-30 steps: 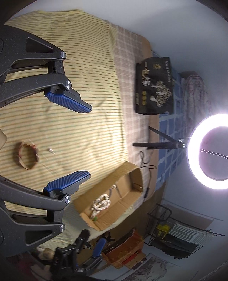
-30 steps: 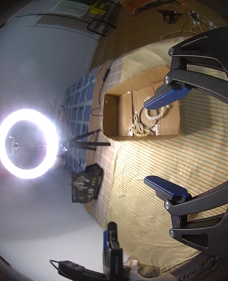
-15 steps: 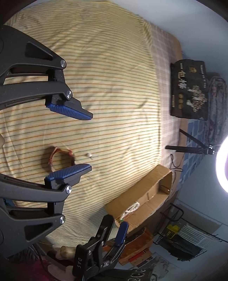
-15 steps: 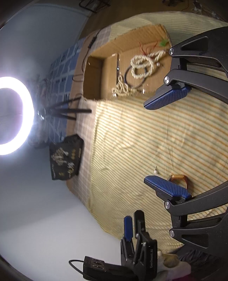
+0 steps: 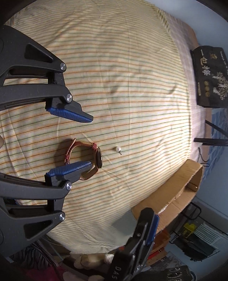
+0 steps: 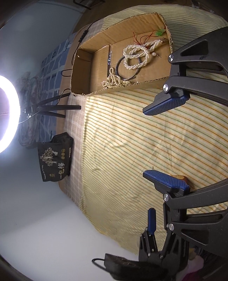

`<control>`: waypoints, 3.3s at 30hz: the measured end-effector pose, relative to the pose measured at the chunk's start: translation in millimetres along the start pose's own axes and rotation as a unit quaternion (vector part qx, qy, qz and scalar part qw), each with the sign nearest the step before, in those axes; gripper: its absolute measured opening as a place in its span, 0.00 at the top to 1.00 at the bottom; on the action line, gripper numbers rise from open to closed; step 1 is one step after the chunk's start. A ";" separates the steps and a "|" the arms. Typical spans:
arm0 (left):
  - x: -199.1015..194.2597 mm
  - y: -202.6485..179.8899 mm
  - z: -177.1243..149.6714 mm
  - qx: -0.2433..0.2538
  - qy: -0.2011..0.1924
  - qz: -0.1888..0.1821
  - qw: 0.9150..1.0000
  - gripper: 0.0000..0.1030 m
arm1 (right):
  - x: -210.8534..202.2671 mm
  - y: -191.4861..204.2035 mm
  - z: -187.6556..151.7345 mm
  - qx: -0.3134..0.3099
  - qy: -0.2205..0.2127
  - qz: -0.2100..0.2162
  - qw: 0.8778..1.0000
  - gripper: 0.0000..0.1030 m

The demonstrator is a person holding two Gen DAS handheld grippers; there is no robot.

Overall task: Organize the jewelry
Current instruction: 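Move the left tool over the brown leather watch while the right tool moves over the pearl earring, then close the left tool on the watch strap while the right tool grasps the pearl earring, then carry the watch in the left tool while the right tool carries the earring to the box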

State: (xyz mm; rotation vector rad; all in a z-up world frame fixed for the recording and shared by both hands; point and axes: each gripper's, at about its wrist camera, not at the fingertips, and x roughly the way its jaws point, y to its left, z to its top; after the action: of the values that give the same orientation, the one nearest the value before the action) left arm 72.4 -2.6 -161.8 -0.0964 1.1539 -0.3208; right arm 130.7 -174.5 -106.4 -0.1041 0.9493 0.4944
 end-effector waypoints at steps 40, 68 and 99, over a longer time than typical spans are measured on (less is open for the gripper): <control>25.5 35.5 -12.0 0.003 0.018 0.073 0.997 0.92 | 96.6 56.0 -22.5 -0.144 0.084 0.042 0.985 0.76; 13.9 36.9 -9.4 -0.009 0.000 0.077 0.997 0.96 | 76.5 38.4 -5.1 -0.099 0.043 0.040 0.993 0.93; -18.9 -8.8 46.2 -0.009 -0.074 0.028 0.997 0.97 | 7.2 -12.0 21.2 -0.042 -0.040 0.009 0.998 0.93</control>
State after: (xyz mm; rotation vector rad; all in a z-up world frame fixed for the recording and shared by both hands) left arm 105.8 -9.4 -124.3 -0.1021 1.0108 -0.2493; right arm 155.6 -176.2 -101.3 -0.1502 0.8521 0.5511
